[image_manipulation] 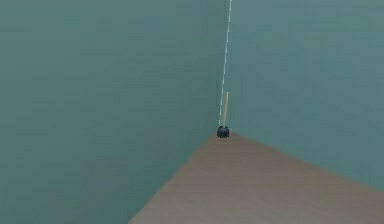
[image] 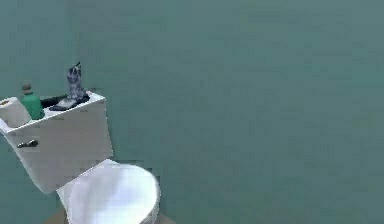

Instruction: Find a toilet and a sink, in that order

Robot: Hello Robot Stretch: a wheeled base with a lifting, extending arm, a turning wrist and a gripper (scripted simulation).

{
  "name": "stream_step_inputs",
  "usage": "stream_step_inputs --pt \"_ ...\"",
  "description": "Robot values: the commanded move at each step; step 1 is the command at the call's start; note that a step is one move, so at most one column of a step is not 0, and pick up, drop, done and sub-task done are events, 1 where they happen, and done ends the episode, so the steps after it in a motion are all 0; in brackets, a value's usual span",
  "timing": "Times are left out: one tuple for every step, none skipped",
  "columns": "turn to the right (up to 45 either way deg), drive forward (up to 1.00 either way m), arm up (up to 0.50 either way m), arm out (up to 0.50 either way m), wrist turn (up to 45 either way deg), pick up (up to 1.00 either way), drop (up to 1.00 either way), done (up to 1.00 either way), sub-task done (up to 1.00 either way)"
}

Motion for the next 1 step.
stream_step_inputs --pt "45.0 0.0 0.0 0.0 0.0 0.0 0.0 0.0 0.0"
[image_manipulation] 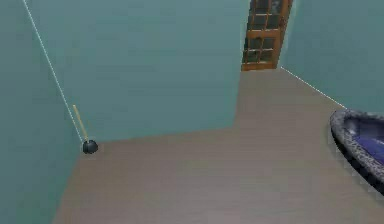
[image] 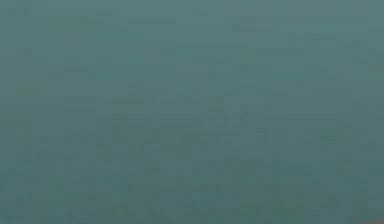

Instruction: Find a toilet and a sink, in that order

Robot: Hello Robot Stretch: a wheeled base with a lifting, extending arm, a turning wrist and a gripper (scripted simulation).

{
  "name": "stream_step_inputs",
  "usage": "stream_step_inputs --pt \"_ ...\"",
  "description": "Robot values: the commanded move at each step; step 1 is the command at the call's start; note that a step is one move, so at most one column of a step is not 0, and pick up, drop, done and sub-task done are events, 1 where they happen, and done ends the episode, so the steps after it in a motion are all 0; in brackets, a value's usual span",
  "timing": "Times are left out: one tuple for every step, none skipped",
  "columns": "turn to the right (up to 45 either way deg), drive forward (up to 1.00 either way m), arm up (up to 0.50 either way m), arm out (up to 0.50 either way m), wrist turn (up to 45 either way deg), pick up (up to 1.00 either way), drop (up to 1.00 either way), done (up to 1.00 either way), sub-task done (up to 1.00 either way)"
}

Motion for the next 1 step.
stream_step_inputs --pt "45.0 0.0 0.0 0.0 0.0 0.0 0.0 0.0 0.0"
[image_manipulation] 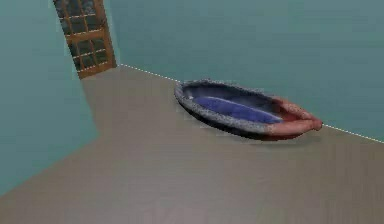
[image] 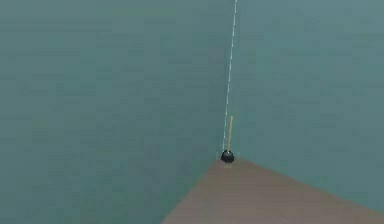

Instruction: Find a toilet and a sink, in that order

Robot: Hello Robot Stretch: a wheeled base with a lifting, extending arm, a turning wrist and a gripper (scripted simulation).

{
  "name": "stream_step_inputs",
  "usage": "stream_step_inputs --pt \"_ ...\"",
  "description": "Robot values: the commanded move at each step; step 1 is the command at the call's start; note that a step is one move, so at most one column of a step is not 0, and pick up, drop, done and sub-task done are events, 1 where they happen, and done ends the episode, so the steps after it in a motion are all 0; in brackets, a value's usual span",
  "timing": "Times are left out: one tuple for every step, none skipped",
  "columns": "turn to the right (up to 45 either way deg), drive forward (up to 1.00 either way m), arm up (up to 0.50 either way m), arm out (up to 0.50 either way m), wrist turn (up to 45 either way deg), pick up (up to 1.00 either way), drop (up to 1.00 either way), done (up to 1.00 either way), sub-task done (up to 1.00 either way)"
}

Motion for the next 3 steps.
stream_step_inputs --pt "42.0 0.0 0.0 0.0 0.0 0.0 0.0 0.0 0.0" --pt "0.0 0.1 0.0 0.0 0.0 0.0 0.0 0.0 0.0" --pt "-45.0 0.0 0.0 0.0 0.0 0.0 0.0 0.0 0.0"
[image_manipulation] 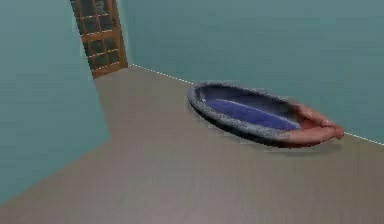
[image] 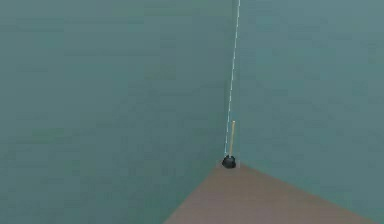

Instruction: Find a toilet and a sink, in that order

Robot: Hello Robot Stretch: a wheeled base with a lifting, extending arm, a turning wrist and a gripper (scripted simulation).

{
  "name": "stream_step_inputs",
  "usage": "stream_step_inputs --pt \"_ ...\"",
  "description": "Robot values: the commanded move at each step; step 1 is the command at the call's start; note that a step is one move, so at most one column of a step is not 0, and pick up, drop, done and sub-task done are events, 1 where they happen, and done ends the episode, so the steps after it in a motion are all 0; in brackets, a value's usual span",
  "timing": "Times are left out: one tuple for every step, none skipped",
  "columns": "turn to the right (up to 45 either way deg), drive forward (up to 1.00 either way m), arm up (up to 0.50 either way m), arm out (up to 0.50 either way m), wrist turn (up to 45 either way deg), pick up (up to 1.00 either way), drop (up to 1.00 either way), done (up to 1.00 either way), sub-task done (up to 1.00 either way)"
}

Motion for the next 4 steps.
stream_step_inputs --pt "-45.0 0.0 0.0 0.0 0.0 0.0 0.0 0.0 0.0" --pt "-45.0 0.0 0.0 0.0 0.0 0.0 0.0 0.0 0.0" --pt "-27.0 0.0 0.0 0.0 0.0 0.0 0.0 0.0 0.0" --pt "0.0 0.0 0.0 0.0 0.0 0.0 0.0 0.0 1.0"
